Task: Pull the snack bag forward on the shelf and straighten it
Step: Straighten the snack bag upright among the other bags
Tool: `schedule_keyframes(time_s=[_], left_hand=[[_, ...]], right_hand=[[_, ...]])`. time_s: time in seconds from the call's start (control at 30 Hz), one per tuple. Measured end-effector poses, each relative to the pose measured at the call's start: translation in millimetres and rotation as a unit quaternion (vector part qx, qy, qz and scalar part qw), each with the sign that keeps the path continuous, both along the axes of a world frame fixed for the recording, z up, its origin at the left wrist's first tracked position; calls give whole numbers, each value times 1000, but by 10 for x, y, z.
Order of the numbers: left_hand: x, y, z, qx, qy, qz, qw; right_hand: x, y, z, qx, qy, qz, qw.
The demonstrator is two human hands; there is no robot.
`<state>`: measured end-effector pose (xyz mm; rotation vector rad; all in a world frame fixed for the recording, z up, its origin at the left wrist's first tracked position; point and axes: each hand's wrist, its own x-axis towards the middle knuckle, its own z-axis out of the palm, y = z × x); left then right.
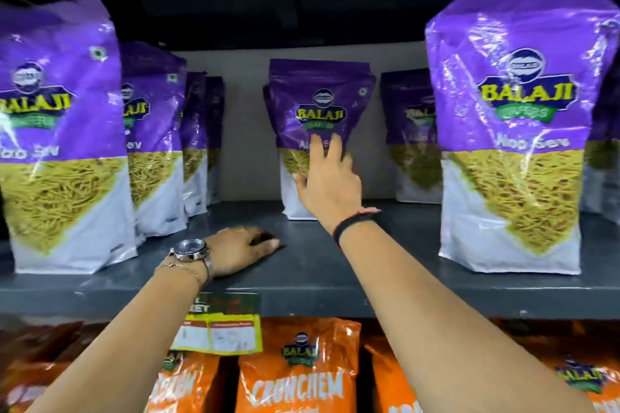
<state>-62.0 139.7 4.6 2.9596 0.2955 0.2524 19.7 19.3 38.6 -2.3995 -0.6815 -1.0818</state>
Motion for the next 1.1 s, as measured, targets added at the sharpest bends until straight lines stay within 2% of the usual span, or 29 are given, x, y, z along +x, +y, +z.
schedule_keyframes(time_s=[0.1,0.2,0.3,0.43,0.63,1.1], left_hand=[[20,57,-35,3,-10,-15,1000],[48,66,-60,8,-15,-24,1000],[70,78,-67,7,-17,-29,999],[100,83,-78,5,-20,-22,1000],[71,69,-72,1,-25,-21,999],[1,7,-43,-2,-6,-16,1000]], right_hand=[[203,227,-3,-1,53,-13,998],[334,330,3,52,119,-23,991],[408,366,-9,97,155,-22,983],[487,377,-70,99,195,-19,976],[571,392,-106,123,180,-8,976],[300,145,-52,102,165,-15,981]])
